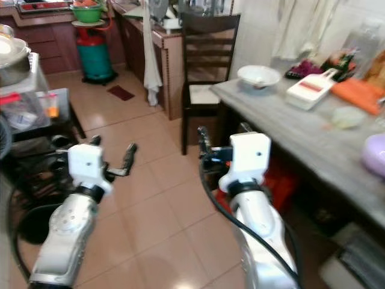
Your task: Setting the table
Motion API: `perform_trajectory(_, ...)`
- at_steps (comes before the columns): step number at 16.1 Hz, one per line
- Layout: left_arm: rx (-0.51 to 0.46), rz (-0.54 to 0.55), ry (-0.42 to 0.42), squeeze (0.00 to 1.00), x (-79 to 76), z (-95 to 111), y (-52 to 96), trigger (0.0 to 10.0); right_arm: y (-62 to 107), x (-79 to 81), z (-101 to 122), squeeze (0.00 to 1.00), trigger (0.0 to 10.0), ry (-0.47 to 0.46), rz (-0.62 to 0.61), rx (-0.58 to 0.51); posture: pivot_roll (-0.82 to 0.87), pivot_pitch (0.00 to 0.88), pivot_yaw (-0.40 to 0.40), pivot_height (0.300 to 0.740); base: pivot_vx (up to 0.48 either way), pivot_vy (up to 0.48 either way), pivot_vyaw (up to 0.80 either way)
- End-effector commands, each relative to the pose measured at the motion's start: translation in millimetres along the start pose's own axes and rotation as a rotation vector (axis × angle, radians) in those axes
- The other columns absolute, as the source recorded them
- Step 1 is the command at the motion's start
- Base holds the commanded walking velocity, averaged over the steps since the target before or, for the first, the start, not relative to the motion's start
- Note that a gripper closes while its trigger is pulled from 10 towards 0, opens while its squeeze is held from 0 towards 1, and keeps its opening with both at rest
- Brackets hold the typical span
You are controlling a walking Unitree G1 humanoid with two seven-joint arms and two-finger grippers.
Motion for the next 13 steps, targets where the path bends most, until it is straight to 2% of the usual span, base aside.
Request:
perform_trajectory(1,0.002,0.006,-0.022,0.0,4.5,-0.1,0.7,10.0,-0.1,4.1,5.0,0.0,10.0,-0.019,0.012,-0.019,0.0,0.0,-0.041,0.74,0.0,0.255,0.0)
perform_trajectory(4,-0.009,-0.015,-0.029,0.0,1.0,1.6,1.4,10.0,0.6,4.5,4.0,0.0,10.0,-0.019,0.012,-0.017,0.0,0.0,-0.041,0.74,0.0,0.0,0.0)
perform_trajectory(13,-0.012,-0.067,-0.022,0.0,-7.7,1.8,1.4,10.0,-0.5,6.2,2.3,0.0,10.0,-0.021,0.021,-0.016,0.0,0.0,-0.041,0.74,0.0,0.0,0.57)
Point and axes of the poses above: a point about 5 cm out from each wrist's last joint towards the gripper, its own y axis pointing back from the gripper into the wrist, its own z axis along the axis of the wrist's last joint, x = y × z, the point moved 6 cm from there along -y, pointing out of the wrist towards the gripper, and after that the axes turned 10 degrees about -y, right-handed, at the moved point
